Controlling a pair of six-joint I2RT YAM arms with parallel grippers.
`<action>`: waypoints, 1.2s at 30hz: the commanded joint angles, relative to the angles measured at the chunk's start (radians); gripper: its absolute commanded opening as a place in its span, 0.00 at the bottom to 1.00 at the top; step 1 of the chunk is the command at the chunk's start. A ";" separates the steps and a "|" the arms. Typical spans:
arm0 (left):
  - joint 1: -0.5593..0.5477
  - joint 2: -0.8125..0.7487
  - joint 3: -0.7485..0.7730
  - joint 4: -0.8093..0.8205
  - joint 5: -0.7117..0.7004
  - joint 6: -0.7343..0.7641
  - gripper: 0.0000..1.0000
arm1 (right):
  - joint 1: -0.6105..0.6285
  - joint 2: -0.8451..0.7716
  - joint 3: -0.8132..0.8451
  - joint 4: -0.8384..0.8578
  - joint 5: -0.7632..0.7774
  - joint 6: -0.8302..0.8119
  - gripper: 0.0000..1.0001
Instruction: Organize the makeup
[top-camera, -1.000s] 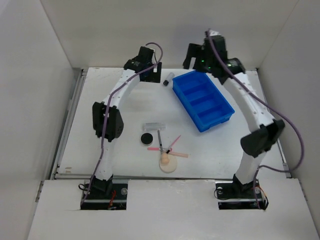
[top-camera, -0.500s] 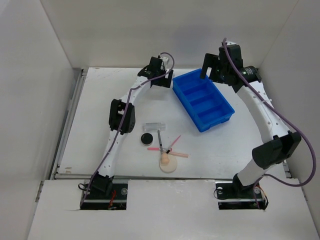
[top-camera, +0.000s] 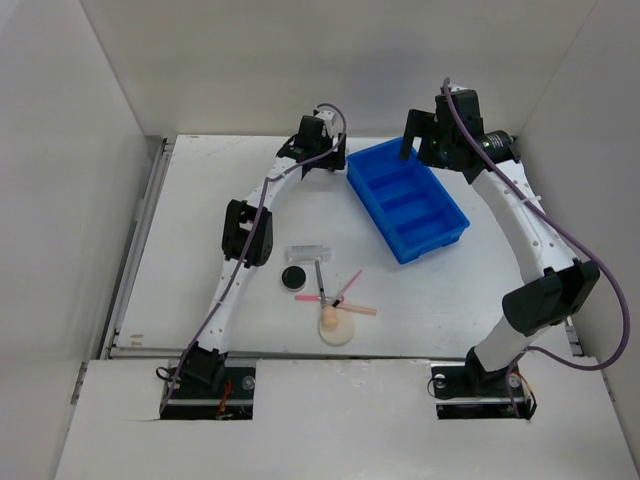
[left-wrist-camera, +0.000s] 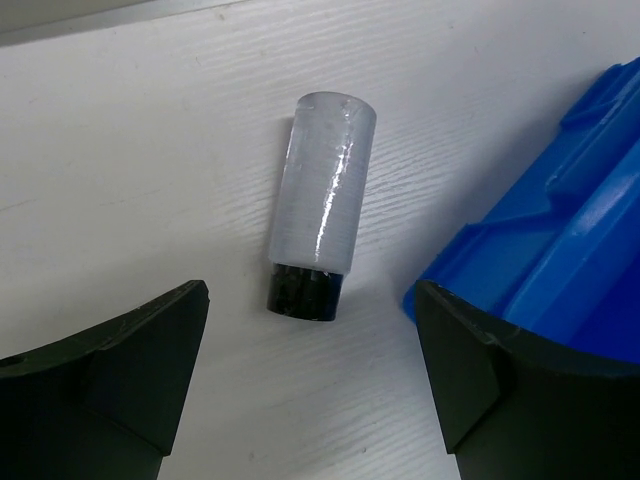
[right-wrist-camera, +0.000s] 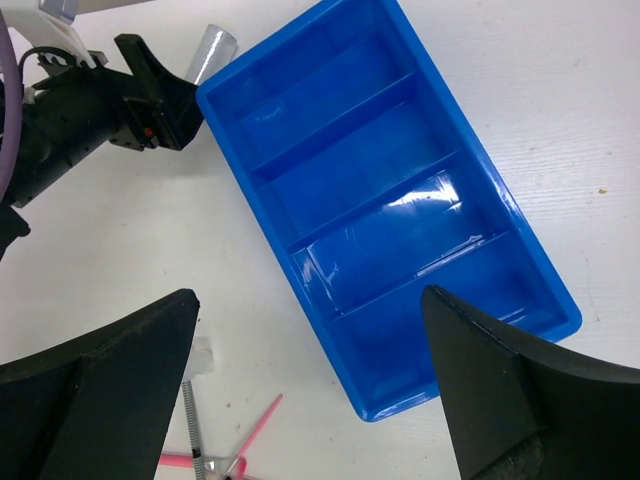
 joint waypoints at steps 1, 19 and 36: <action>0.006 0.000 0.045 0.046 0.016 -0.033 0.81 | -0.004 0.007 0.046 -0.003 0.000 -0.006 0.99; 0.006 0.038 0.045 0.066 0.017 -0.062 0.69 | -0.004 0.044 0.055 -0.003 -0.019 0.003 0.99; 0.006 0.038 0.045 0.075 0.017 -0.062 0.56 | -0.004 0.053 0.055 -0.003 -0.019 0.003 0.99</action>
